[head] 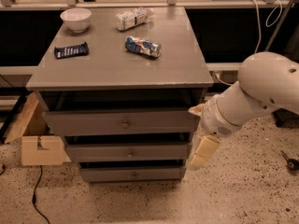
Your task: Open top drawer
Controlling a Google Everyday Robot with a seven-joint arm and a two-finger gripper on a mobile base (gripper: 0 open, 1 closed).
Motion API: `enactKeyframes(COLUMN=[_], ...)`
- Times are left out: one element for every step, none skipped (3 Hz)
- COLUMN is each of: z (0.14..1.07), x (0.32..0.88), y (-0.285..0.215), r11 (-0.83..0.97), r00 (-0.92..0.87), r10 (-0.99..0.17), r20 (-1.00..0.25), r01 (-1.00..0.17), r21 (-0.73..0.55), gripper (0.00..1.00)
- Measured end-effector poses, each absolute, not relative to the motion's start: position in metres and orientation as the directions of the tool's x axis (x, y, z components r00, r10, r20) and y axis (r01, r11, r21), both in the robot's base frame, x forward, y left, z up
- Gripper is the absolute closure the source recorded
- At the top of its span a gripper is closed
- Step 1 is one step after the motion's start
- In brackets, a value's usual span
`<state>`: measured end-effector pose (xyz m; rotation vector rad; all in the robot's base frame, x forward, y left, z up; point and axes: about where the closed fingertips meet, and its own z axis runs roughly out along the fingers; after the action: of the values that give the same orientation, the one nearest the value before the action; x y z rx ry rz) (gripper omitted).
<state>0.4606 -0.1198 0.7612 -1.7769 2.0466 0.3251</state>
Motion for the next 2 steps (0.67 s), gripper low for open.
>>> enactKeyframes(z=[0.740, 0.720], x=[0.478, 0.508], y=[-0.110, -0.093], r11=[0.120, 0.045], r00=[-0.063, 0.027], r10=[-0.913, -0.927], r20=[-0.404, -0.375], r01=[-0.986, -0.982], r21=[-0.117, -0.183], gripper=[0.00, 0.00])
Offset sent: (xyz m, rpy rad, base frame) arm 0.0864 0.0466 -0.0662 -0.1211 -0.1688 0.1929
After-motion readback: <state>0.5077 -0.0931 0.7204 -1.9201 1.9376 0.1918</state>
